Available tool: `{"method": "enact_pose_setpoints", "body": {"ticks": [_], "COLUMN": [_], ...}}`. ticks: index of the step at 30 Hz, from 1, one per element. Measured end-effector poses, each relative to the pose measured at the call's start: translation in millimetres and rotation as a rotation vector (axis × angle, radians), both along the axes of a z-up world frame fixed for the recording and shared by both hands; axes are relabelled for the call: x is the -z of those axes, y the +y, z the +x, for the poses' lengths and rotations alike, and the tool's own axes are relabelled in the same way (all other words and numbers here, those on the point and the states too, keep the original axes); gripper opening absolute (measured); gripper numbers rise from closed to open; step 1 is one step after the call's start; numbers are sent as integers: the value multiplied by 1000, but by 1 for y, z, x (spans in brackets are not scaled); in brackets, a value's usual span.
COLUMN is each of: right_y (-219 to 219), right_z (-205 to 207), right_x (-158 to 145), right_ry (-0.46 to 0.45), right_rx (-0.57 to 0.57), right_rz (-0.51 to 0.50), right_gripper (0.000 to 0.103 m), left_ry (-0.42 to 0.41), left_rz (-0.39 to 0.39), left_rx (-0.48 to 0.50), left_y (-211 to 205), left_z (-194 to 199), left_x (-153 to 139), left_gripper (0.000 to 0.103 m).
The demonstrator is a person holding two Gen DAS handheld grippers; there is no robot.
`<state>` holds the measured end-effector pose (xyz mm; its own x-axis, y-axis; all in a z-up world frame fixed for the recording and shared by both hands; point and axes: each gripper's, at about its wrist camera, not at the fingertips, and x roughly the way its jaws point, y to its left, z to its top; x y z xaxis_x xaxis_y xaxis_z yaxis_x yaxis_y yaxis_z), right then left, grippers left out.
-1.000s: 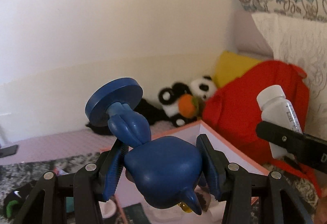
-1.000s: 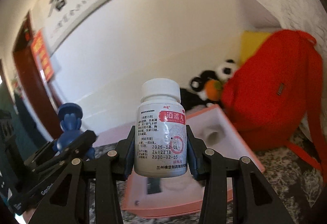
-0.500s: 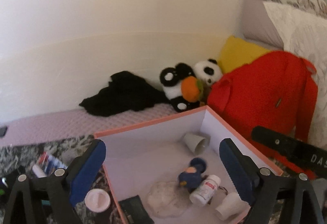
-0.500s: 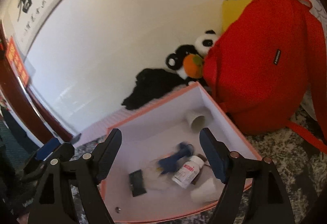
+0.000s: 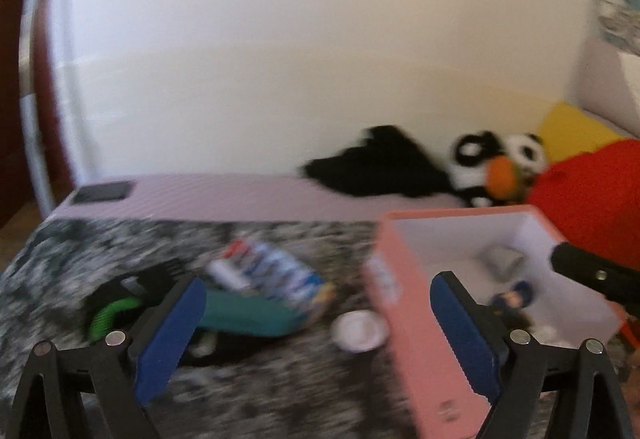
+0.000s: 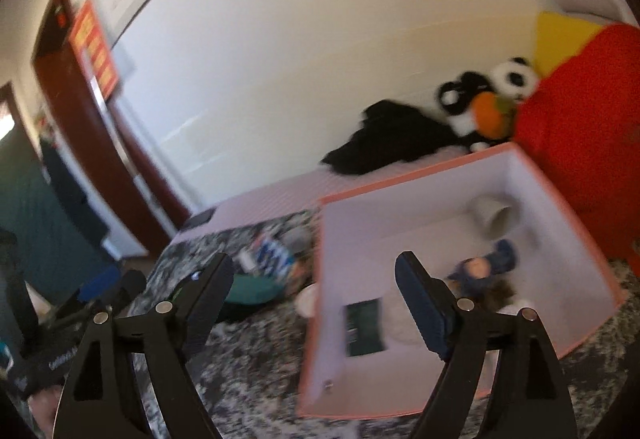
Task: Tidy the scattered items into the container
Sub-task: 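Grasp the black-green shoe with the left gripper while the right grasps the teal case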
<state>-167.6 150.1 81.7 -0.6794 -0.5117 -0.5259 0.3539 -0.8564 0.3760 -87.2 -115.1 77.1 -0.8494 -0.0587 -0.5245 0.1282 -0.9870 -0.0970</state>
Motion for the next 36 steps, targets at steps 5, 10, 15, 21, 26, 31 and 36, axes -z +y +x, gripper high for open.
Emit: {"method": "enact_pose_setpoints", "body": {"ticks": [5,10,15,21,26,31,36], "right_y": [-69,-142,-199,-253,-301,-343,-339], "right_z": [3,-2,-12,-52,-87,-109,-134], "right_x": [19,71,125,158,183,206,215], "right_ry": [-20,-61,-75,1,7,17,-19], "right_rx": [-98,-162,-190,-268,-349,-432,-414], "right_rz": [67,236,405,564,627,722,605], "right_gripper": [86,86,86,80,79,89,78], "left_ry": [-43,-122,-250,-337,-282,-312,-401], "left_rz": [-1,14,200,463,265,-157,-298], "left_rx": [-99,-184,-209,-265,-312,21,136], "left_y": [-61,-120,-178,-233,-256,-221,-214], "left_z": [24,29,7,-33,-74,-126,-158], "left_x": [21,64,127,182,167,176,215], "left_gripper": [96,96,96,96,96,96,96]}}
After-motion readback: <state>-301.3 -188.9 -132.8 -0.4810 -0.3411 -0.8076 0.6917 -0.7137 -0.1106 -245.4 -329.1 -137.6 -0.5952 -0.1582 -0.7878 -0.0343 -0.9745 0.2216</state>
